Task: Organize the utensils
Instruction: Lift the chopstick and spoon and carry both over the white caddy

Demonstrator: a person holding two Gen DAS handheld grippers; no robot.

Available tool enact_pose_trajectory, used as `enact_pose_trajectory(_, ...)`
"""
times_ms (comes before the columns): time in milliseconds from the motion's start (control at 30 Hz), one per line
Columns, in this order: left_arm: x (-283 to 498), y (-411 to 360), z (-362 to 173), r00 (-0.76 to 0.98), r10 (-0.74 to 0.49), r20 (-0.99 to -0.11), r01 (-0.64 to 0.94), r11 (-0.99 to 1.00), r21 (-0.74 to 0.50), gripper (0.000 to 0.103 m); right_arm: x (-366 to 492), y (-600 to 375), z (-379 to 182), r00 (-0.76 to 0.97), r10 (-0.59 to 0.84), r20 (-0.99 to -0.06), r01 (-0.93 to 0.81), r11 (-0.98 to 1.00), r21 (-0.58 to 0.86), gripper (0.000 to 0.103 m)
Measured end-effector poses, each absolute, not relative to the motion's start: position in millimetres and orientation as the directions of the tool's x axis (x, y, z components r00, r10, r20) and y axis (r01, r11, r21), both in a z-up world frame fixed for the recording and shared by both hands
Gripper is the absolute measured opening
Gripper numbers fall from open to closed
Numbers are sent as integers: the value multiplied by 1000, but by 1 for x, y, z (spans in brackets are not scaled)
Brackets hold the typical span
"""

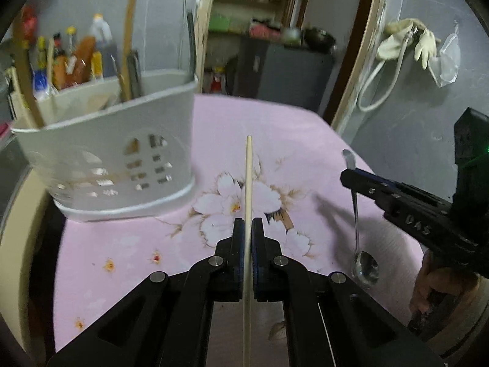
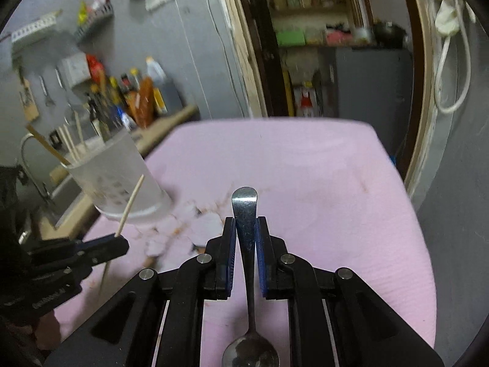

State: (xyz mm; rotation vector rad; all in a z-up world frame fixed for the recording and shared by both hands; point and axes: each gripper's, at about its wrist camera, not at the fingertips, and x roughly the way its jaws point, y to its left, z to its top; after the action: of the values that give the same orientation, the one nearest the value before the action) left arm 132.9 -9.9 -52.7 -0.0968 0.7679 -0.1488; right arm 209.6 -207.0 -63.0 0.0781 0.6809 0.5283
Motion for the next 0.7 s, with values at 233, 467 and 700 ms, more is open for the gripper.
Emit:
enact_pose_trajectory(233,131,-25,-50,794,-149,-590,114,989,-96,2,197,-195,-61,704,510,-494,-473,856,211,10)
enact_pose_trajectory(467,131,-23,-43,847,-132,-515,99,991,-91,2,184,-194,-55,739,532,-413,-484,846,224,10)
enact_pose_trajectory(700,130,-20,-35,873,-143,-467,105,989,-108,2,180,-191,-50,758,541,-364,-499,841,210,9)
